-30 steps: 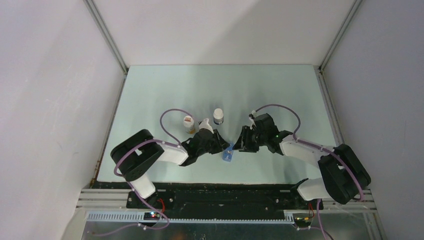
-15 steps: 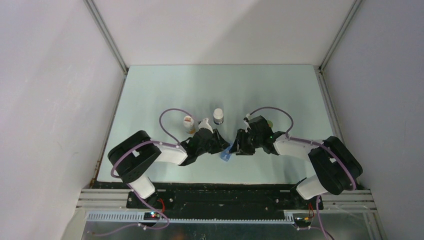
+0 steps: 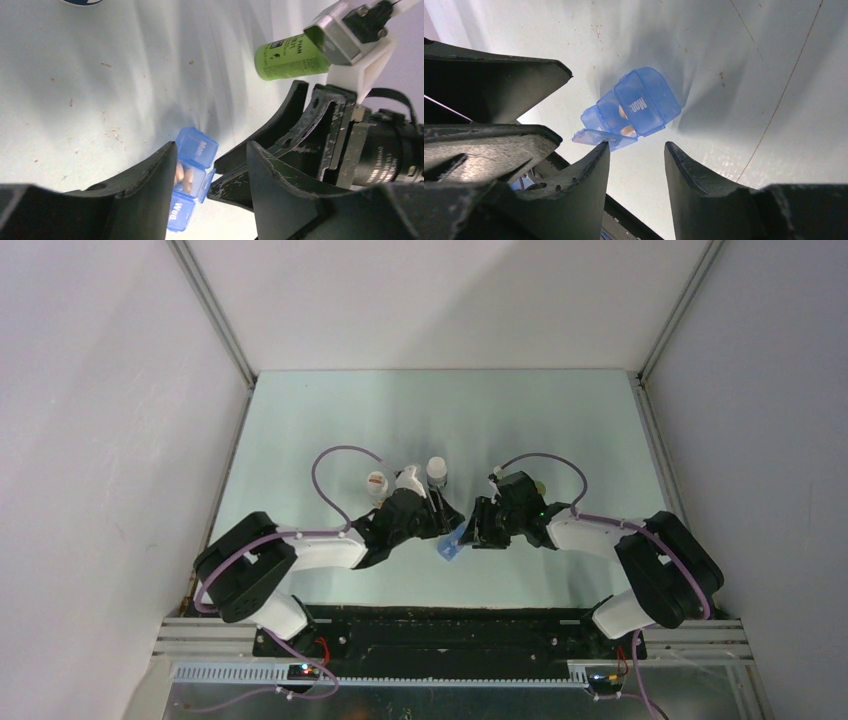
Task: Sort the pills into containers
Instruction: Close the pill container at the center of the board, then pick up the pill container at the center of the board, then open the pill container.
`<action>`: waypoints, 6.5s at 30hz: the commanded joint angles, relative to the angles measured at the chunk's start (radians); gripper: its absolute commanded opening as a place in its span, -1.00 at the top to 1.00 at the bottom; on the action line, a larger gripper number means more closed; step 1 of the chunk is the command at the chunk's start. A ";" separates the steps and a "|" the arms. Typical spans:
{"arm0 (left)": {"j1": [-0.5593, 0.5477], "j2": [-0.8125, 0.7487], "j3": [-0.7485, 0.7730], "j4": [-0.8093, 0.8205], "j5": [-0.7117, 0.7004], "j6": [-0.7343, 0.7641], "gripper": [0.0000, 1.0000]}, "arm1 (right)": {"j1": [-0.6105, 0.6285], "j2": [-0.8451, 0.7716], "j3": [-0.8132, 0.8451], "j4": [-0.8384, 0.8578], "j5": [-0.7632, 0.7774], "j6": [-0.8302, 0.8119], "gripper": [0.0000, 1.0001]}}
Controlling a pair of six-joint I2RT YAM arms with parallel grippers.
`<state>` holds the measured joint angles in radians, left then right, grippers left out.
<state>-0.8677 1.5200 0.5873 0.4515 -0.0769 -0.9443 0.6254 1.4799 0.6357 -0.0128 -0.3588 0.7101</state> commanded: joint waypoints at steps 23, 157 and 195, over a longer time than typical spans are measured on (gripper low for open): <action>-0.004 -0.028 -0.069 -0.026 -0.065 0.227 0.03 | 0.006 0.060 0.032 0.035 0.085 0.026 -0.08; 0.052 -0.607 -0.096 0.153 0.213 -0.184 -0.11 | -0.096 -0.294 -0.041 0.715 -0.364 0.646 1.00; 0.053 -0.457 0.022 -0.181 0.099 0.222 1.00 | 0.014 -0.422 0.131 -0.042 0.279 0.245 -0.82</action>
<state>-0.8116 1.0481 0.5606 0.2970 0.0544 -0.8040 0.6003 1.0504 0.6888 0.0078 -0.2157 1.0203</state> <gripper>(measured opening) 0.307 0.914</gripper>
